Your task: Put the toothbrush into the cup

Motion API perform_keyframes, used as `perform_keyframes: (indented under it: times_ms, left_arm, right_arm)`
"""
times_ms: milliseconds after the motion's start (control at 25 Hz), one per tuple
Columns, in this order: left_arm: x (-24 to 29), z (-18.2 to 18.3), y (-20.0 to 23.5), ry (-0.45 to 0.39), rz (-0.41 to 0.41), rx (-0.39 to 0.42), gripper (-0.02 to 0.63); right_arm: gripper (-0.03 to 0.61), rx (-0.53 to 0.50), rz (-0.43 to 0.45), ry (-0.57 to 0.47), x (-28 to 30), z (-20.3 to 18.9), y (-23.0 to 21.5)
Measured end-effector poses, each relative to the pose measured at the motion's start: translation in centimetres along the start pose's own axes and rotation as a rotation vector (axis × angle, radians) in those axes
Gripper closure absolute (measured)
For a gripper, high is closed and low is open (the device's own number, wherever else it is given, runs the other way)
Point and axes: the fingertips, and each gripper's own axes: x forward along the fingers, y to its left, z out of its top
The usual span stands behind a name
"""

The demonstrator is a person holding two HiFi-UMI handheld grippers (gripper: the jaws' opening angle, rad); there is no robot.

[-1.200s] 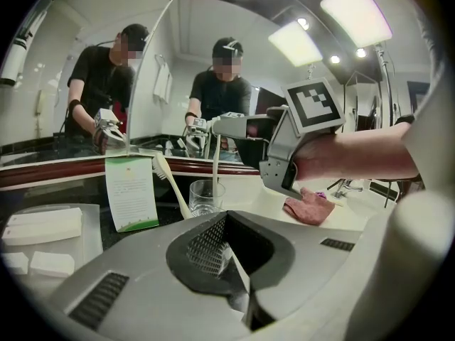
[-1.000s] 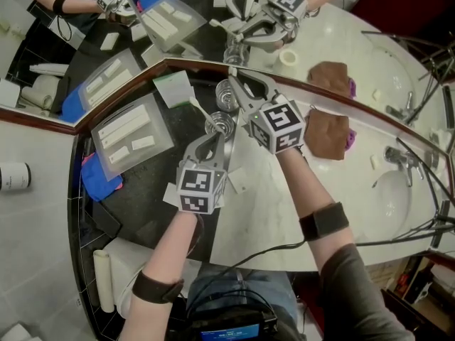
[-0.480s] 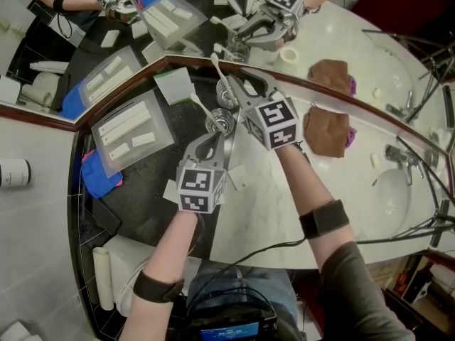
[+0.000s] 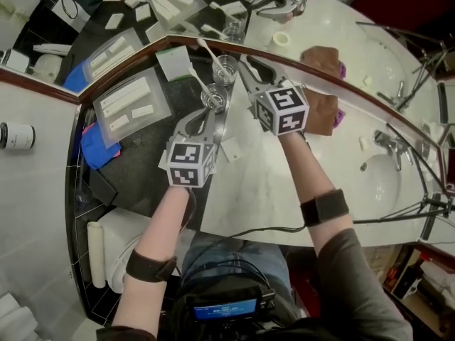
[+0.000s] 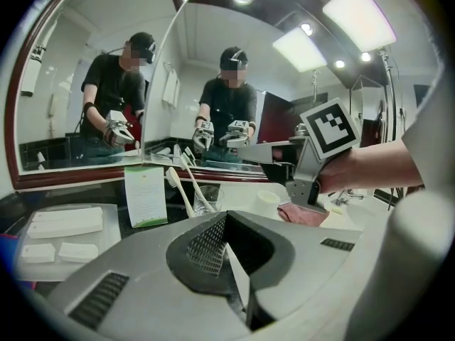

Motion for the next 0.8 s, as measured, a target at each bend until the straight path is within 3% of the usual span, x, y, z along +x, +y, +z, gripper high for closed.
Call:
perform_keyframes:
  times_ms: [480, 800]
  left_arm:
    - [-7.2, 1.9, -3.4, -0.026, 0.084, -0.013, 0.611]
    - [-10.9, 1.7, -5.4, -0.032, 0.131, 0.006, 0.611]
  right_arm:
    - [0.568, 0.04, 0.039, 0.061, -12.3, -0.2, 1.6]
    - [0.568, 0.068, 0.053, 0.067, -19.0, -0.6, 1.4]
